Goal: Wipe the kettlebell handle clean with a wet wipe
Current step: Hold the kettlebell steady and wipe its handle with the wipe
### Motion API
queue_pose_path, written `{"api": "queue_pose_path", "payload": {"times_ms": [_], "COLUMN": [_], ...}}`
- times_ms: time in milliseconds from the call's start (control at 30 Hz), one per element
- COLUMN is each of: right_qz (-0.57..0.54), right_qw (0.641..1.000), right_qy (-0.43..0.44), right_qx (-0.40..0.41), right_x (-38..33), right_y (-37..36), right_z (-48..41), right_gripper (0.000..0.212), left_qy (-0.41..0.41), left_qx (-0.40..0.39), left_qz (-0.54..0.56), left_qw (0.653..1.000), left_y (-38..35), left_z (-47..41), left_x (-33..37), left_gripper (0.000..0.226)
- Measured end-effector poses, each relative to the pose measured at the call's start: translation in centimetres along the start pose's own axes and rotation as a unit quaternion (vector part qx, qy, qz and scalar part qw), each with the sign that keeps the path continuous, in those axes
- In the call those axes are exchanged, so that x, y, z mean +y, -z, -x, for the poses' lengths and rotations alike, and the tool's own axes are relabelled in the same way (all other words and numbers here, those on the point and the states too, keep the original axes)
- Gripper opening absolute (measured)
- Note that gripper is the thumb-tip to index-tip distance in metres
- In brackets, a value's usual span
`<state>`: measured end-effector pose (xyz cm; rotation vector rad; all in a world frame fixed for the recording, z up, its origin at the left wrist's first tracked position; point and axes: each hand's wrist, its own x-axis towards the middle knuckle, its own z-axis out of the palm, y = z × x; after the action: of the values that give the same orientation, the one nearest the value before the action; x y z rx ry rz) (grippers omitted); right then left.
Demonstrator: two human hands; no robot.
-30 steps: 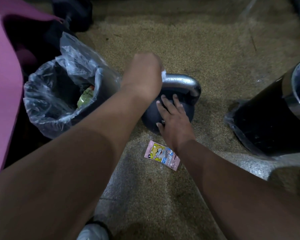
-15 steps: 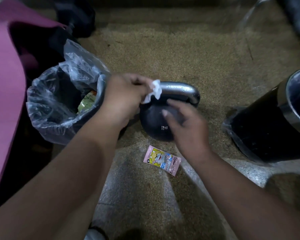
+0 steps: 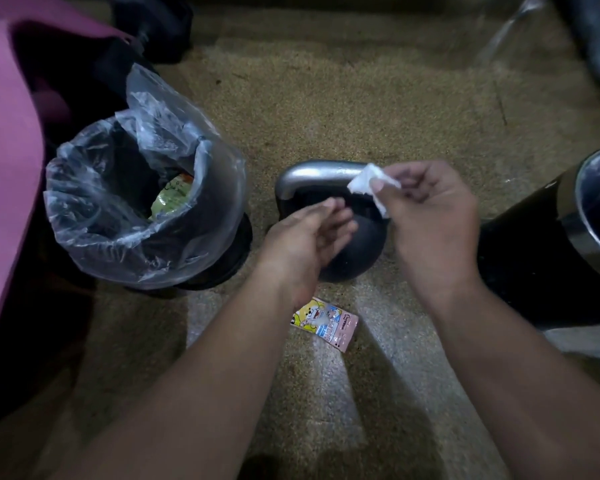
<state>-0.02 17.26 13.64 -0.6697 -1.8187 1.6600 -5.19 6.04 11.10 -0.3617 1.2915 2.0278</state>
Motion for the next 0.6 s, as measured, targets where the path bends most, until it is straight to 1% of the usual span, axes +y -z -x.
{"api": "queue_pose_path", "payload": {"times_ms": [33, 67, 100, 133, 167, 200, 233, 267, 333, 367, 400, 500, 600], "right_qz": [0.028, 0.058, 0.097, 0.152, 0.216, 0.275, 0.321, 0.358, 0.414, 0.428, 0.431, 0.412, 0.413], "right_qw": [0.999, 0.997, 0.990, 0.975, 0.952, 0.924, 0.900, 0.877, 0.837, 0.822, 0.815, 0.818, 0.822], "right_qy": [0.027, 0.059, 0.103, 0.157, 0.211, 0.256, 0.280, 0.297, 0.326, 0.341, 0.354, 0.372, 0.359], "right_qx": [0.002, -0.003, -0.014, -0.029, -0.046, -0.069, -0.095, -0.120, -0.150, -0.154, -0.156, -0.153, -0.157], "right_x": [-0.3, -0.4, -0.5, -0.3, 0.0, 0.4, 0.9, 1.3, 2.1, 2.3, 2.5, 2.4, 2.3], "right_y": [0.0, 0.0, -0.2, -0.4, -0.6, -0.8, -0.9, -0.9, -0.8, -0.8, -0.7, -0.6, -0.7], "right_z": [-0.8, -1.5, -2.3, -2.9, -3.3, -3.6, -3.7, -3.7, -3.7, -3.8, -3.8, -3.9, -4.2], "right_gripper": [0.017, 0.011, 0.005, 0.002, 0.004, 0.007, 0.010, 0.013, 0.020, 0.023, 0.023, 0.020, 0.015], "left_qy": [-0.050, -0.119, -0.200, -0.274, -0.324, -0.344, -0.346, -0.341, -0.339, -0.342, -0.345, -0.360, -0.362], "left_qx": [0.039, 0.077, 0.098, 0.092, 0.068, 0.041, 0.023, 0.016, 0.025, 0.032, 0.039, 0.049, 0.055], "left_qz": [-0.108, -0.255, -0.405, -0.517, -0.591, -0.639, -0.670, -0.694, -0.715, -0.719, -0.718, -0.707, -0.706], "left_qw": [0.992, 0.957, 0.887, 0.806, 0.735, 0.687, 0.657, 0.634, 0.610, 0.605, 0.603, 0.607, 0.606], "left_y": [0.7, 1.4, 2.0, 2.4, 2.6, 2.7, 2.8, 2.7, 2.9, 3.0, 3.2, 3.4, 3.3], "left_z": [-0.5, -1.1, -1.7, -2.3, -2.9, -3.5, -3.9, -4.2, -4.7, -4.9, -5.1, -5.5, -5.4], "left_x": [-0.9, -1.7, -2.5, -3.0, -3.5, -3.8, -4.2, -4.4, -4.6, -4.8, -4.9, -5.4, -5.7], "left_gripper": [0.014, 0.013, 0.011, 0.013, 0.019, 0.026, 0.033, 0.039, 0.042, 0.043, 0.045, 0.048, 0.047]}}
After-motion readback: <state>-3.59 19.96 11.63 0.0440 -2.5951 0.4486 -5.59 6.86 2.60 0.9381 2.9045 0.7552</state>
